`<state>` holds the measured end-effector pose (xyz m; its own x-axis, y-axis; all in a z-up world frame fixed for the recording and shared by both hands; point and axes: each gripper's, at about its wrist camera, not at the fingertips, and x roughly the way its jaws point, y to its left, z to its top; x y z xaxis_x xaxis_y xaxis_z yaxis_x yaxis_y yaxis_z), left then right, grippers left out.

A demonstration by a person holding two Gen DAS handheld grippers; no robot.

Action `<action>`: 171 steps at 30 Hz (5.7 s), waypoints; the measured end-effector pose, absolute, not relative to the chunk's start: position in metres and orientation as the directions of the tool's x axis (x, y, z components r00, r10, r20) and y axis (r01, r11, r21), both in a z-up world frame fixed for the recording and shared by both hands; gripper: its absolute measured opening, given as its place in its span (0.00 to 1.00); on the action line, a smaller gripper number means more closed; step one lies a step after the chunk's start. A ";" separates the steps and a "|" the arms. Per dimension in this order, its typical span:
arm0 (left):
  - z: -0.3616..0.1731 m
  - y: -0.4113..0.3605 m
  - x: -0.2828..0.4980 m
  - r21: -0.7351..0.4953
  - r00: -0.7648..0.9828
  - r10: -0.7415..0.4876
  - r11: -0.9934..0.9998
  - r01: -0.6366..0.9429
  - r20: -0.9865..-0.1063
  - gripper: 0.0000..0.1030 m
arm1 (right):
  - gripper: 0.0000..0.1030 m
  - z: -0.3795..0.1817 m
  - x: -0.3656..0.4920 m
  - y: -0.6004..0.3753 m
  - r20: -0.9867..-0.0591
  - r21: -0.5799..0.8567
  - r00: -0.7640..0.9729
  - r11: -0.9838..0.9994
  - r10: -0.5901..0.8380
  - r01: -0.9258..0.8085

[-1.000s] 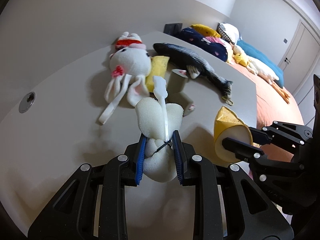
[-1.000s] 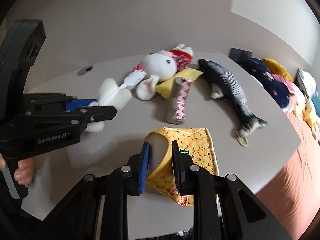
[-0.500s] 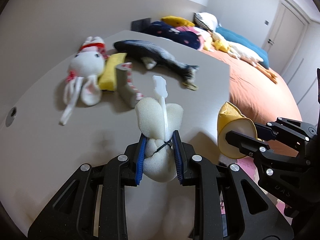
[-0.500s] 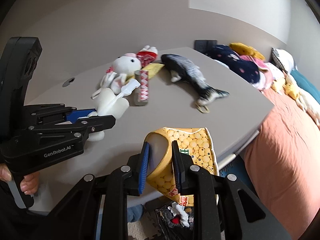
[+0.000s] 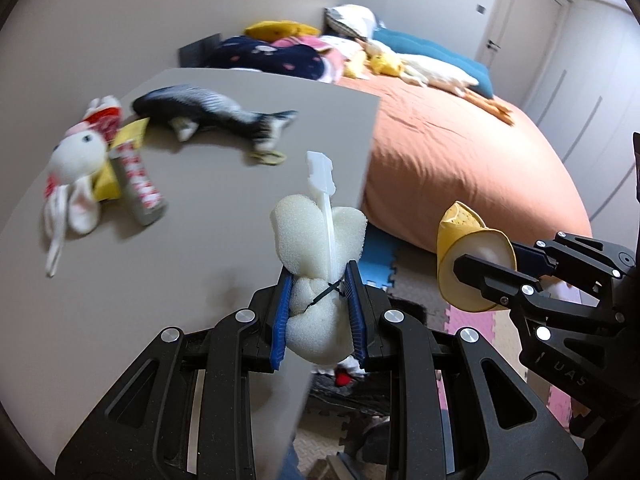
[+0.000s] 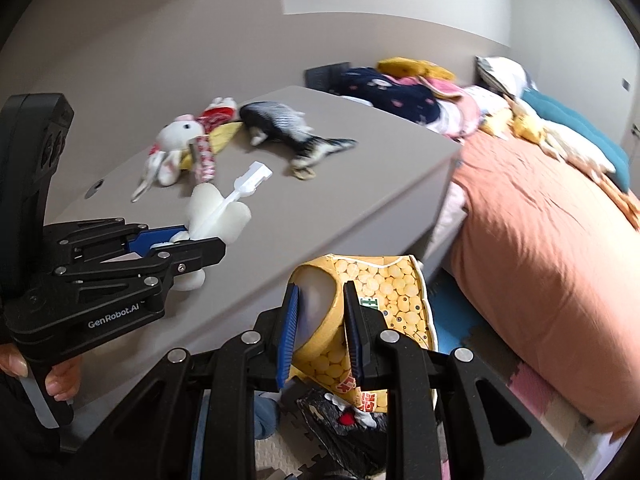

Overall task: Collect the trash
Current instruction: 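Lower the foam plush and popcorn bag into the black bin and open both grippers, then move the left gripper to the grey foam block with red-white tape and grasp it, then grasp the blue-grey fish plush with the right gripper while the left gripper holds the grey block, then carry the fish plush and grey block toward the black bin with both grippers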

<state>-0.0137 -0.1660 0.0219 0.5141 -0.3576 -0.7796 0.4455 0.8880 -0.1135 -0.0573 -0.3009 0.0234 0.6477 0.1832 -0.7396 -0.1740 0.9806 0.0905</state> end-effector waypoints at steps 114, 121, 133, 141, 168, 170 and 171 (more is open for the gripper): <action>-0.009 -0.086 0.129 0.006 0.516 -0.047 0.995 0.101 -0.855 0.65 | 0.59 0.023 0.146 -0.248 -0.736 0.136 0.624 0.961 0.261 -0.241; -0.016 -0.079 0.144 0.016 0.501 -0.027 0.997 0.082 -0.865 0.53 | 0.61 0.024 0.186 -0.223 -0.747 0.121 0.604 0.950 0.278 -0.288; -0.012 -0.060 0.143 -0.043 0.515 -0.093 0.993 0.109 -0.852 0.33 | 0.62 0.023 0.237 -0.171 -0.772 0.086 0.569 0.934 0.283 -0.347; 0.001 -0.056 0.139 -0.051 0.538 -0.110 0.991 0.124 -0.836 0.33 | 0.66 0.006 0.257 -0.157 -0.817 0.047 0.529 0.941 0.229 -0.335; 0.028 -0.059 0.114 -0.070 0.580 -0.140 0.987 0.142 -0.803 0.33 | 0.14 0.049 0.214 -0.163 -0.762 0.122 0.552 0.912 0.339 -0.392; 0.034 -0.059 0.109 -0.070 0.586 -0.145 0.986 0.149 -0.797 0.33 | 0.14 0.061 0.206 -0.167 -0.748 0.124 0.568 0.914 0.342 -0.386; 0.038 -0.059 0.106 -0.068 0.591 -0.146 0.986 0.153 -0.794 0.33 | 0.14 0.064 0.203 -0.168 -0.744 0.124 0.574 0.915 0.342 -0.383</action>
<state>0.1059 -0.0592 0.0381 0.5907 -0.1463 -0.7935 0.1529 0.9859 -0.0679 0.2028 -0.1684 0.0644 0.5743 0.3416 -0.7439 -0.3833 0.9152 0.1244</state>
